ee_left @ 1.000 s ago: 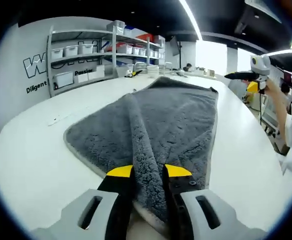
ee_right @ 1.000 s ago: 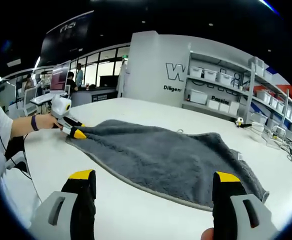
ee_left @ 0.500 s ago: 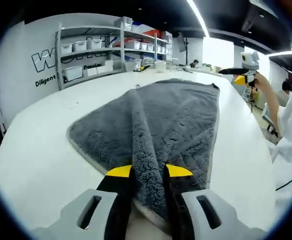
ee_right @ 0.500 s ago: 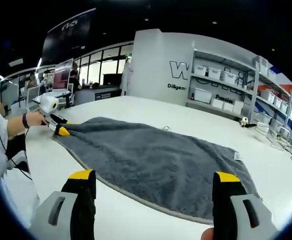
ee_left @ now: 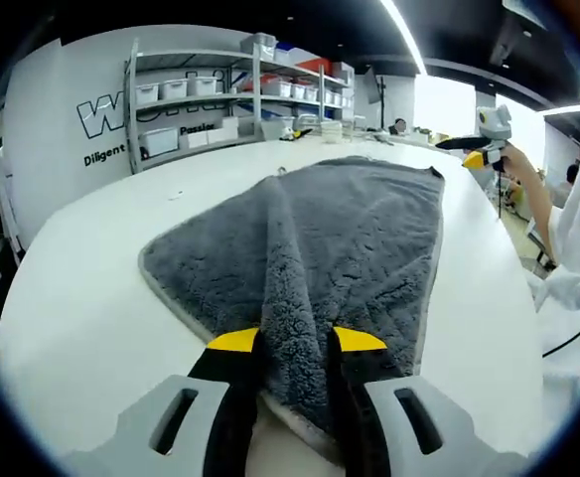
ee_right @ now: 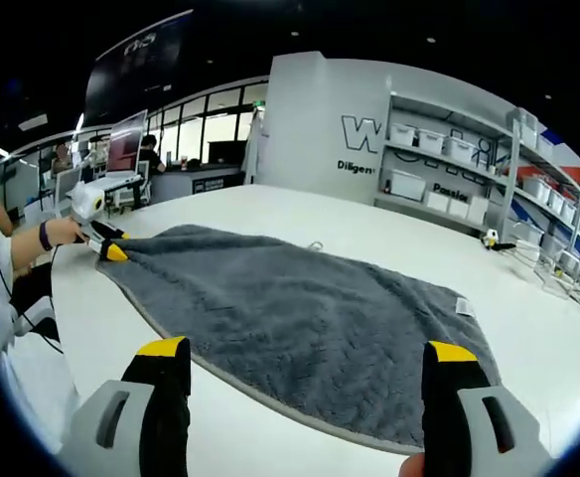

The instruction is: Open the folded towel by lifting each exposed corner and separating the folded layers until the towel lies flat within the target outline without major curled edges

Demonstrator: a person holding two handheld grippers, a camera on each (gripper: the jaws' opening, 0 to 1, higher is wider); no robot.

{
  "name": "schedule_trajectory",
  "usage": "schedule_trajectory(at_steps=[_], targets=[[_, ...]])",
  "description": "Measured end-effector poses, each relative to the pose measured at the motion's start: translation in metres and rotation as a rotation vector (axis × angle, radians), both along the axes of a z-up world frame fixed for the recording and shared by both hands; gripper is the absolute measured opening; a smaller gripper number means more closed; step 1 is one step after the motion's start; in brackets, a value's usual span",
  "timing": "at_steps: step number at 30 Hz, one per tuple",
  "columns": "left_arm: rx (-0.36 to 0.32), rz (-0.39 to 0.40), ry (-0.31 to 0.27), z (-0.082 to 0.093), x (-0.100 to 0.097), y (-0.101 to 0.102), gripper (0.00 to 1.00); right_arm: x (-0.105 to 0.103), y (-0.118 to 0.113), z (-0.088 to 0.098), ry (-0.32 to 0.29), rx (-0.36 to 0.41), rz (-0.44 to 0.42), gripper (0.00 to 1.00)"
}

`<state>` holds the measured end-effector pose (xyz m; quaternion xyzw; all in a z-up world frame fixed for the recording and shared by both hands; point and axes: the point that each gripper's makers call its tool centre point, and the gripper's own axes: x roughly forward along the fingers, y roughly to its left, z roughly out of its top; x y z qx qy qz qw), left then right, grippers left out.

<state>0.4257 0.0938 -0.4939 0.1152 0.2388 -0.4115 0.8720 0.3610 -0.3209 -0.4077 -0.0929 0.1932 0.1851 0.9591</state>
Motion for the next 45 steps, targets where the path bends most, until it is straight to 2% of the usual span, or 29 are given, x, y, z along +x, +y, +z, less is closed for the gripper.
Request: schedule_trajectory(at_steps=[4, 6, 8, 11, 14, 16, 18, 20, 23, 28, 30, 35, 36, 37, 38, 40, 43, 45], targets=[[-0.007, 0.0, 0.003, 0.002, -0.002, 0.003, 0.41, -0.002, -0.003, 0.002, -0.003, 0.0, -0.006, 0.99], [-0.001, 0.028, -0.013, 0.006, 0.0, 0.01, 0.5, -0.003, -0.008, 0.003, -0.004, -0.002, -0.02, 0.99], [-0.014, 0.046, -0.015, 0.011, 0.0, 0.016, 0.54, -0.004, -0.012, 0.002, -0.002, -0.001, -0.028, 0.99], [-0.114, 0.086, -0.023, 0.028, 0.002, 0.02, 0.58, -0.006, -0.019, -0.001, 0.007, -0.002, -0.039, 0.99], [-0.211, 0.107, 0.006, 0.041, 0.003, 0.022, 0.7, -0.008, -0.026, -0.003, 0.014, -0.005, -0.058, 0.99], [-0.267, 0.105, -0.018, 0.05, 0.006, 0.022, 0.8, -0.011, -0.031, -0.004, 0.018, -0.005, -0.073, 0.99], [-0.318, 0.078, -0.057, 0.06, 0.007, 0.018, 0.83, -0.013, -0.036, -0.005, 0.02, 0.001, -0.088, 0.99], [-0.35, 0.071, -0.07, 0.065, 0.007, 0.015, 0.87, -0.015, -0.039, -0.006, 0.022, 0.005, -0.1, 0.99], [-0.366, 0.063, -0.078, 0.068, 0.008, 0.011, 0.99, -0.018, -0.043, -0.007, 0.026, 0.007, -0.111, 0.99], [-0.349, 0.056, -0.063, 0.06, 0.014, 0.004, 0.99, -0.022, -0.049, -0.007, 0.025, 0.015, -0.13, 0.99], [-0.326, 0.051, -0.037, 0.052, 0.02, -0.001, 0.99, -0.022, -0.05, -0.007, 0.024, 0.02, -0.135, 0.99], [-0.281, 0.004, -0.02, 0.046, 0.04, -0.021, 0.99, -0.026, -0.049, -0.01, 0.025, 0.036, -0.138, 0.99], [-0.288, -0.011, -0.004, 0.045, 0.043, -0.026, 0.99, -0.027, -0.048, -0.011, 0.027, 0.042, -0.136, 0.99], [-0.317, -0.019, 0.039, 0.043, 0.045, -0.032, 0.99, -0.028, -0.048, -0.011, 0.028, 0.048, -0.134, 0.99], [-0.325, -0.017, 0.052, 0.042, 0.046, -0.033, 0.99, -0.029, -0.047, -0.012, 0.029, 0.051, -0.133, 0.99], [-0.378, 0.002, 0.124, 0.038, 0.058, -0.038, 0.99, -0.032, -0.046, -0.014, 0.037, 0.068, -0.13, 0.99], [-0.367, 0.035, 0.128, 0.029, 0.076, -0.035, 0.99, -0.034, -0.047, -0.016, 0.043, 0.06, -0.132, 0.99], [-0.328, 0.05, 0.129, 0.021, 0.084, -0.032, 0.99, -0.035, -0.048, -0.017, 0.046, 0.058, -0.134, 0.99]])
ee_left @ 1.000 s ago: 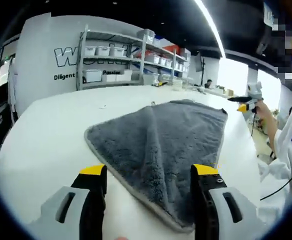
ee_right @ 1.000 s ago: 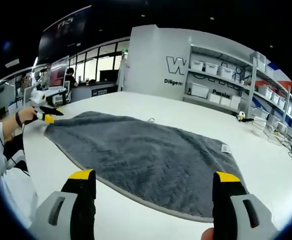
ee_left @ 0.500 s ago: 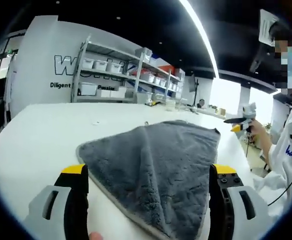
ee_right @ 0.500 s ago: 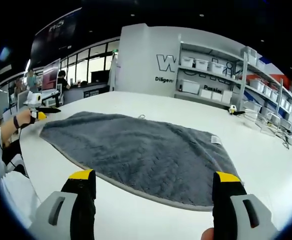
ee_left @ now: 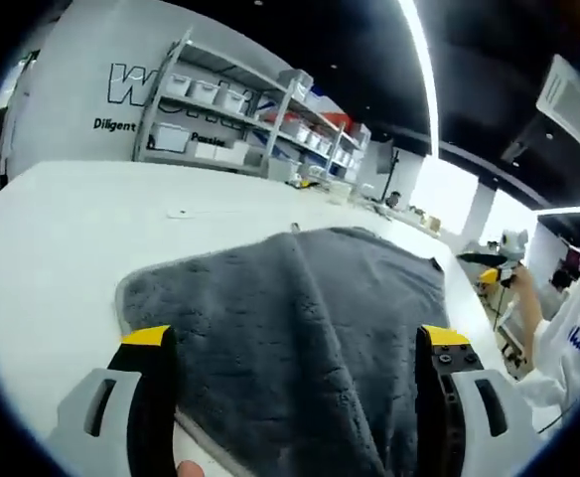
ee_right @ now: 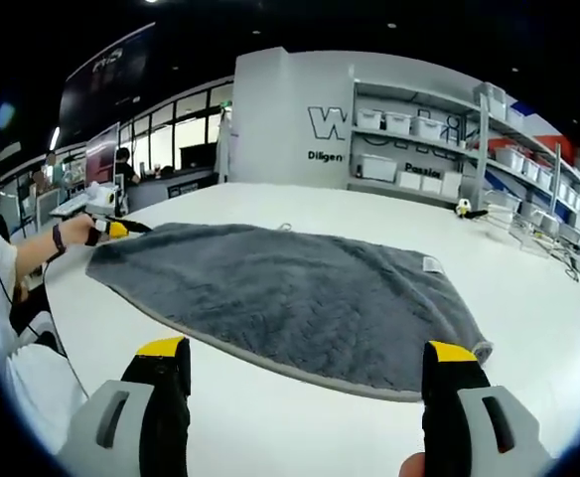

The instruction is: Open the folded towel by lifting each exposed corner and separating the folded layers until the towel lies flat within the target outline without major curled edges

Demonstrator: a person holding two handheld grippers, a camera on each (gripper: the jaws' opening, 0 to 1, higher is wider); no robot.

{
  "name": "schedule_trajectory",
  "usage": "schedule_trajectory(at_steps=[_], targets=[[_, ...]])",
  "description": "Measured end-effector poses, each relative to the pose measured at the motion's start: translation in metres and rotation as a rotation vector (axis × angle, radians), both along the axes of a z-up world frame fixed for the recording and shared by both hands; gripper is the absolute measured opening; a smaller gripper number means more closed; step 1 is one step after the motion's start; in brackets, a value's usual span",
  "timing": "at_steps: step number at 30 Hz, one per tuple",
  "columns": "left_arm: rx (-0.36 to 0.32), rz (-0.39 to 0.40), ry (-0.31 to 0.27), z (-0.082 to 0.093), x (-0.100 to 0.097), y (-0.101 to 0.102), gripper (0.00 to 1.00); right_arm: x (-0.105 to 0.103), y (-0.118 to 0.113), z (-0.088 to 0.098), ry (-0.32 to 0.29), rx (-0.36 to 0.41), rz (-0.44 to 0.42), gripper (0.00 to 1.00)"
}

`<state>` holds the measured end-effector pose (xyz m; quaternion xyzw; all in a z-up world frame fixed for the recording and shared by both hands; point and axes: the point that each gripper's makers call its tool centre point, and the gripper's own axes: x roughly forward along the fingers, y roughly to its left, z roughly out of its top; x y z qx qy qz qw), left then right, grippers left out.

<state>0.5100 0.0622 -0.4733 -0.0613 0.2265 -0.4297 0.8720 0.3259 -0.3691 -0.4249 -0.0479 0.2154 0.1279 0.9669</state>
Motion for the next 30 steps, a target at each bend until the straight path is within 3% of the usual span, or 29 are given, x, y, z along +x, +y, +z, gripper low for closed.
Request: schedule_trajectory(at_steps=[4, 7, 17, 22, 26, 30], targets=[[0.009, -0.001, 0.0, -0.002, 0.008, 0.001, 0.95, 0.001, -0.002, -0.001, 0.0, 0.005, -0.004, 0.99], [-0.021, 0.019, 0.03, 0.001, 0.018, 0.002, 0.95, 0.004, -0.002, -0.003, 0.001, 0.012, -0.003, 0.99], [-0.05, 0.147, 0.041, 0.001, 0.073, 0.03, 0.81, 0.005, 0.002, -0.008, 0.004, 0.019, 0.005, 0.99], [-0.079, 0.165, 0.027, 0.002, 0.075, 0.029, 0.81, 0.0, -0.004, -0.01, 0.012, 0.017, -0.013, 0.99], [-0.07, 0.15, 0.003, 0.011, 0.063, 0.026, 0.91, -0.003, -0.005, -0.009, 0.008, 0.024, -0.018, 0.99], [0.002, 0.124, -0.119, 0.033, 0.041, 0.03, 0.92, -0.005, -0.008, -0.005, -0.003, 0.023, -0.032, 0.99]])
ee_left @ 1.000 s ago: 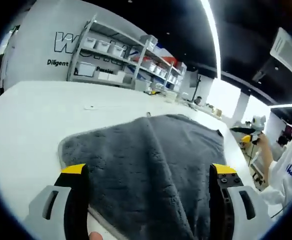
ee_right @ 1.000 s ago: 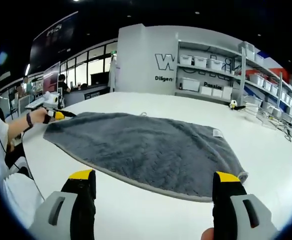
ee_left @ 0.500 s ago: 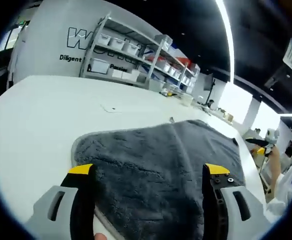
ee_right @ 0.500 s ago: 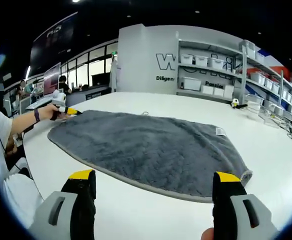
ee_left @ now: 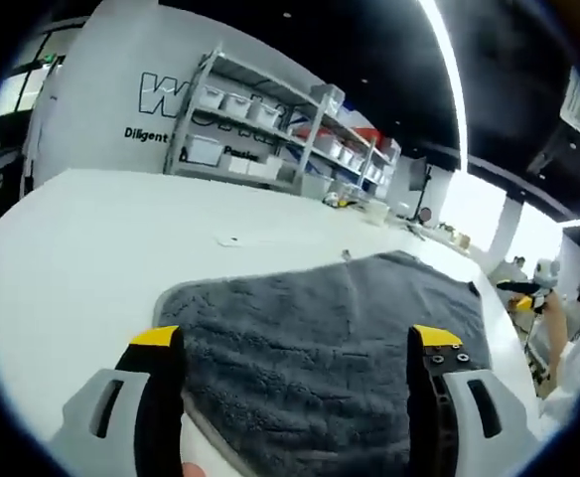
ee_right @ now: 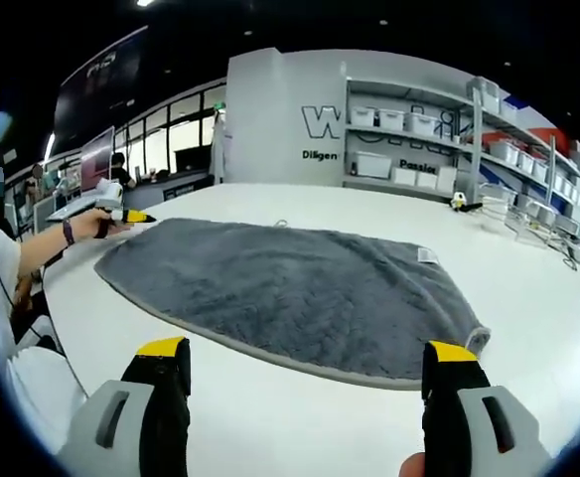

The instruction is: Open the folded towel by lifting each exposed corner and separating the folded layers until the towel lies flat within the target outline without major curled edges

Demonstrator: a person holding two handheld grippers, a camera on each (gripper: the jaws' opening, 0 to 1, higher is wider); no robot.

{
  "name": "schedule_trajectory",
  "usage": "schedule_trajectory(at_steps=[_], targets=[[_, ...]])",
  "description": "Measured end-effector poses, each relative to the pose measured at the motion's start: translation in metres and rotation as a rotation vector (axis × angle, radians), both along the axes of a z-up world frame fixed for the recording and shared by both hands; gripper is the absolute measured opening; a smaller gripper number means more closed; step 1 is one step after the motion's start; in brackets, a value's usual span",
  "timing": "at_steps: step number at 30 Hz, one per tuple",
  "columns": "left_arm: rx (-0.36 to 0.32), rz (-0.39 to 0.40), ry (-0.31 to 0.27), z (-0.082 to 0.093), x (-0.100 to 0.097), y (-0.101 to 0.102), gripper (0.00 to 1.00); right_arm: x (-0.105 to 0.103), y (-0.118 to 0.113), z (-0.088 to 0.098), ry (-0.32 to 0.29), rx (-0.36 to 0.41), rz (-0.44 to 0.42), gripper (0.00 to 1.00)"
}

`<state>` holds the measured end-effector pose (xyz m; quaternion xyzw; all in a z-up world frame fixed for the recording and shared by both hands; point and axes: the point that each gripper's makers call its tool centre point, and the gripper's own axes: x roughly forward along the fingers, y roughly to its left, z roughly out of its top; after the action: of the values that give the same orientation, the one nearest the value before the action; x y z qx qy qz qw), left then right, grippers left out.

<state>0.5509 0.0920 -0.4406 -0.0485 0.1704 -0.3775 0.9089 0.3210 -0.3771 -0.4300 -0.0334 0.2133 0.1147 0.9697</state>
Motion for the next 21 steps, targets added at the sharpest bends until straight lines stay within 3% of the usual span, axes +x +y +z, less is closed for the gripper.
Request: schedule_trajectory(at_steps=[4, 7, 9, 12, 14, 16, 21], targets=[[0.024, 0.016, -0.051, 0.017, -0.032, 0.004, 0.94, 0.001, -0.003, 0.002, -0.009, -0.012, -0.024, 0.99], [0.109, 0.052, -0.101, 0.02, -0.066, 0.012, 0.95, 0.002, -0.001, 0.003, -0.026, 0.002, -0.038, 0.99], [0.162, 0.069, -0.12, 0.016, -0.092, 0.013, 0.96, 0.002, 0.001, 0.004, -0.035, 0.005, -0.049, 0.99], [0.224, 0.057, -0.082, -0.003, -0.131, 0.009, 0.99, 0.003, 0.002, 0.001, -0.032, -0.006, -0.065, 0.99], [0.216, 0.039, -0.043, -0.014, -0.148, 0.006, 0.99, 0.005, 0.002, -0.003, -0.019, -0.016, -0.073, 0.99], [0.178, 0.037, -0.04, -0.018, -0.162, 0.002, 0.99, 0.008, 0.005, -0.005, -0.009, -0.021, -0.073, 0.99], [0.176, 0.053, -0.048, -0.026, -0.177, -0.007, 0.99, 0.012, 0.011, -0.003, -0.021, -0.018, -0.073, 0.99]])
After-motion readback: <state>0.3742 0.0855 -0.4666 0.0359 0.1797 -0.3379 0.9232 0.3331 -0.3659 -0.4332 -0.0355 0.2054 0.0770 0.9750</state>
